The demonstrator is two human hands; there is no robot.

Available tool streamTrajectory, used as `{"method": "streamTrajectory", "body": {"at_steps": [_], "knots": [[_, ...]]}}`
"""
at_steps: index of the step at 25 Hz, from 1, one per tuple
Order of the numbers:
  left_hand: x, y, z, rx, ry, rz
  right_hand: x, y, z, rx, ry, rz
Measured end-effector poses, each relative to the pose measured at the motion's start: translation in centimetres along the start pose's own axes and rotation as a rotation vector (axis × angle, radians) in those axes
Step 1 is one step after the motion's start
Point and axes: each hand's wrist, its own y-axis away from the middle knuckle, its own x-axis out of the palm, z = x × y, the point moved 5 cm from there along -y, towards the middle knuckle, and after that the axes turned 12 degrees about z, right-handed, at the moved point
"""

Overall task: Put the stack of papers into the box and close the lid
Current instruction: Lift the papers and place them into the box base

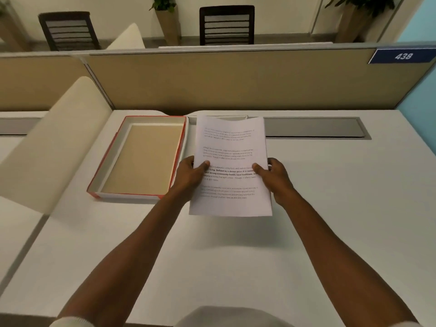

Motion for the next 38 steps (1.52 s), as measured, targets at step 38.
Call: {"method": "streamTrajectory", "body": {"at_steps": [38], "knots": [[-2.1,-15.2,4.2,0.116,-0.867,0.019,9.7,-11.9,-0.5,-0.007,0.525,-0.272]]}}
